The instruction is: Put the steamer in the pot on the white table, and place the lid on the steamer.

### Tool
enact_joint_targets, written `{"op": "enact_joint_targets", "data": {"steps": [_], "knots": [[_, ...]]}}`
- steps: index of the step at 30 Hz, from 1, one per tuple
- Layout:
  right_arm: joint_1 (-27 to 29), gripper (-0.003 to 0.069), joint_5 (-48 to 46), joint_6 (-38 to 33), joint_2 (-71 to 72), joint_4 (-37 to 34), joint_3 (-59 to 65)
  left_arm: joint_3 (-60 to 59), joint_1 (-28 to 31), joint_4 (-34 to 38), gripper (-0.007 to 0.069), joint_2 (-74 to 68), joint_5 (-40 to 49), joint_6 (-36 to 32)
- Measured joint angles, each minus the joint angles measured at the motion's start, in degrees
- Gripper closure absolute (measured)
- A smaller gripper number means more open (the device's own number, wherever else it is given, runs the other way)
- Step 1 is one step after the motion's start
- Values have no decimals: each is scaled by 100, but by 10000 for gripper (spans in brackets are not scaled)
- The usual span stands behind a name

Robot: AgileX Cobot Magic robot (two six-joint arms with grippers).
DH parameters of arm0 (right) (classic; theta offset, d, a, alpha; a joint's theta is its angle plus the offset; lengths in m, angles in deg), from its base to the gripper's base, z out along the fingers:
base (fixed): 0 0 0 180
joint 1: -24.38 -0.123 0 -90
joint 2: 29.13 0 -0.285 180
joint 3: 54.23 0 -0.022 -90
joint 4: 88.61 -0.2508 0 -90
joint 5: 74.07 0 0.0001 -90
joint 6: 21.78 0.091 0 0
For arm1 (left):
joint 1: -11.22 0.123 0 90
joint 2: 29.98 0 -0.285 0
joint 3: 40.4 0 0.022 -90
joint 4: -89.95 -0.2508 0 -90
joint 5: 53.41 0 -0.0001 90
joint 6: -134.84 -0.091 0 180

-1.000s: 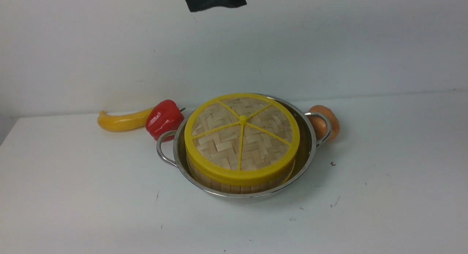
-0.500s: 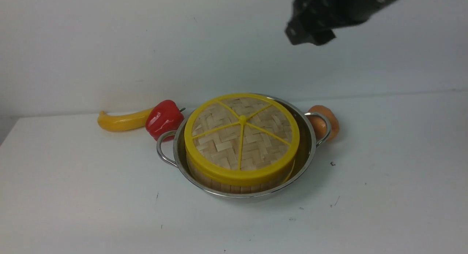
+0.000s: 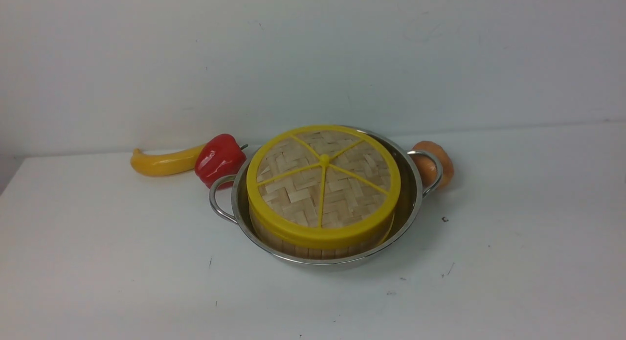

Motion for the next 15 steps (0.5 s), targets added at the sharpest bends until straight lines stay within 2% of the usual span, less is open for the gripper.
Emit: {"op": "enact_joint_targets", "data": {"steps": [7, 15], "knots": [[648, 211, 999, 52, 1807, -44, 1615, 0, 0, 0, 384, 0, 0, 0], [807, 211, 1351, 189, 3162, -156, 2279, 0, 0, 0, 384, 0, 0, 0]]}}
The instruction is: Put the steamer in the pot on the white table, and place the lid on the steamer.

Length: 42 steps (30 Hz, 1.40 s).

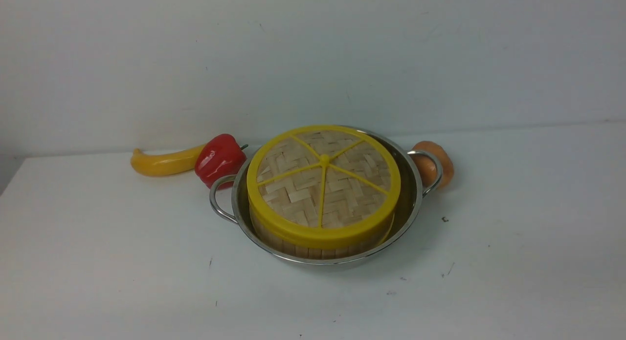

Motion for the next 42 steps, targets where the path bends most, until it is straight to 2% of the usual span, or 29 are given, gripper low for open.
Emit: {"op": "enact_joint_targets", "data": {"steps": [7, 12, 15, 18, 24, 32, 42], "knots": [[0, 211, -94, 150, 121, -45, 24, 0, 0, 0, 384, 0, 0, 0], [-60, 211, -568, 27, 207, -200, 21, 0, 0, 0, 384, 0, 0, 0], [-124, 211, -1319, -454, 474, -590, 21, 0, 0, 0, 384, 0, 0, 0], [-130, 211, -1591, -985, 810, -924, 40, 0, 0, 0, 384, 0, 0, 0], [-130, 211, -1592, -1535, 1492, -992, 264, 0, 0, 0, 384, 0, 0, 0], [-130, 211, -1583, -1573, 1547, -1190, 753, 0, 0, 0, 384, 2, 1, 0], [-130, 211, -1326, -1613, 1559, -1196, 795, 0, 0, 0, 384, 2, 1, 0]]}}
